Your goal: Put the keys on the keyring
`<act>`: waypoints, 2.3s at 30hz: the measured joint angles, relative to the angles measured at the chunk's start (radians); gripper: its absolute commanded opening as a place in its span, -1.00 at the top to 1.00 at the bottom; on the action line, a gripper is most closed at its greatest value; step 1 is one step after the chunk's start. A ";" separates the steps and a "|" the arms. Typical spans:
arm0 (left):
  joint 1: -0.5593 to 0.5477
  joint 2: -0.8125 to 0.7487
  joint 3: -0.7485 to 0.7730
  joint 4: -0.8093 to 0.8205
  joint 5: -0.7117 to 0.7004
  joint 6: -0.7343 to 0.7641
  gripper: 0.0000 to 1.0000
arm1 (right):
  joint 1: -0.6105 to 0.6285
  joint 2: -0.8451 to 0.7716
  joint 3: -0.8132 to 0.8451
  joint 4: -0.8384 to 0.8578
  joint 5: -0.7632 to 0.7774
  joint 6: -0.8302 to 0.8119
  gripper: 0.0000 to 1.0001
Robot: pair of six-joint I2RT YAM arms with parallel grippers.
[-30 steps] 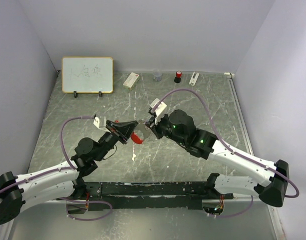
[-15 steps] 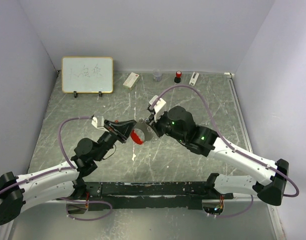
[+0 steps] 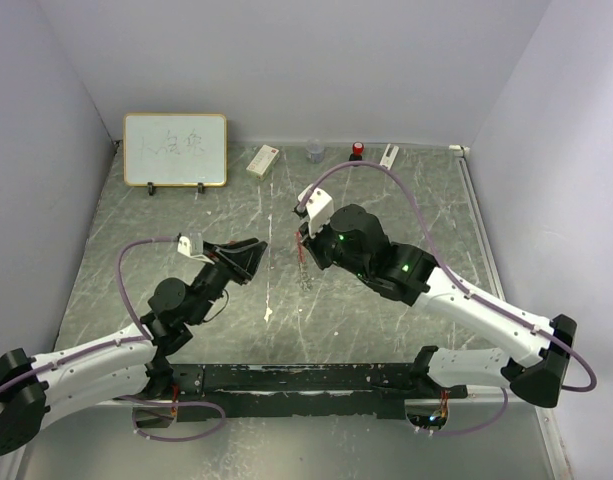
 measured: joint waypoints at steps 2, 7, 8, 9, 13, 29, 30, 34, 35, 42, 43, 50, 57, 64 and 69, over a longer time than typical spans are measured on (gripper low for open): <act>0.000 -0.004 0.000 -0.003 -0.003 0.000 0.04 | 0.000 0.005 0.005 -0.015 0.000 0.000 1.00; 0.000 0.001 0.000 -0.013 0.005 0.013 0.07 | 0.000 0.019 0.028 -0.039 0.000 0.000 1.00; 0.000 0.006 0.001 -0.013 0.010 0.016 0.08 | 0.000 0.023 0.033 -0.039 0.000 0.000 1.00; 0.000 0.013 0.002 -0.013 0.017 0.023 0.09 | 0.000 0.027 0.038 -0.042 0.000 0.000 1.00; 0.000 0.056 0.016 -0.016 0.060 0.050 0.12 | 0.000 0.047 0.057 -0.061 0.000 -0.004 1.00; 0.000 0.095 0.078 -0.029 0.149 0.147 0.13 | 0.000 0.082 0.083 -0.100 -0.016 -0.042 1.00; 0.000 0.101 0.083 -0.031 0.151 0.150 0.13 | 0.000 0.084 0.087 -0.102 -0.019 -0.044 1.00; 0.000 0.128 0.091 -0.032 0.158 0.154 0.13 | 0.000 0.090 0.096 -0.105 -0.020 -0.050 1.00; 0.000 0.133 0.091 -0.034 0.158 0.154 0.13 | 0.000 0.090 0.096 -0.106 -0.020 -0.051 1.00; 0.000 0.136 0.091 -0.035 0.158 0.154 0.14 | 0.000 0.090 0.097 -0.110 -0.023 -0.056 1.00; 0.000 0.136 0.091 -0.035 0.161 0.155 0.15 | 0.000 0.090 0.097 -0.113 -0.023 -0.056 1.00; 0.001 0.151 0.091 -0.005 0.222 0.176 0.23 | 0.000 0.090 0.108 -0.134 -0.024 -0.056 1.00; 0.002 0.170 0.092 0.014 0.309 0.240 0.22 | 0.000 0.090 0.108 -0.144 -0.024 -0.062 1.00; 0.002 0.097 0.103 -0.035 0.295 0.297 0.16 | 0.000 0.090 0.108 -0.145 -0.035 -0.091 1.00; 0.004 0.037 0.119 -0.085 0.277 0.349 0.15 | 0.000 0.075 0.108 -0.141 -0.056 -0.130 1.00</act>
